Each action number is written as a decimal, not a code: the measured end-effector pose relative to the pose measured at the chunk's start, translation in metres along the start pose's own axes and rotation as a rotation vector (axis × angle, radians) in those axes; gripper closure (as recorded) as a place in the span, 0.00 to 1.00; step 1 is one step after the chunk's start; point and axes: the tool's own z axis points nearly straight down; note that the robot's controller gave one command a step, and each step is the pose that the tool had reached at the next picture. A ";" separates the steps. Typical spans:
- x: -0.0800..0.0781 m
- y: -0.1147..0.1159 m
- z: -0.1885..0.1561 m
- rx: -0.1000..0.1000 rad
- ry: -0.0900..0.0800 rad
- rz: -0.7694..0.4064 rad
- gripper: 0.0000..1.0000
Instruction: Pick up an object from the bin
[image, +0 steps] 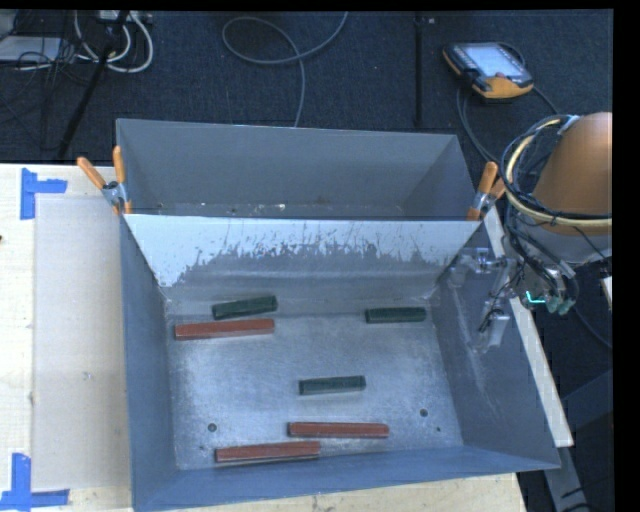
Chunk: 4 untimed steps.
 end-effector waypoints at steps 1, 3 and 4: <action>-0.002 0.000 -0.004 0.001 -0.007 -0.003 0.00; -0.023 0.038 0.097 0.001 -0.009 -0.069 0.00; -0.028 0.061 0.123 0.002 -0.007 -0.149 0.00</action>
Offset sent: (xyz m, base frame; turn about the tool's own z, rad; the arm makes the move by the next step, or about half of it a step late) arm 0.0106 0.0594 -0.1180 -0.0716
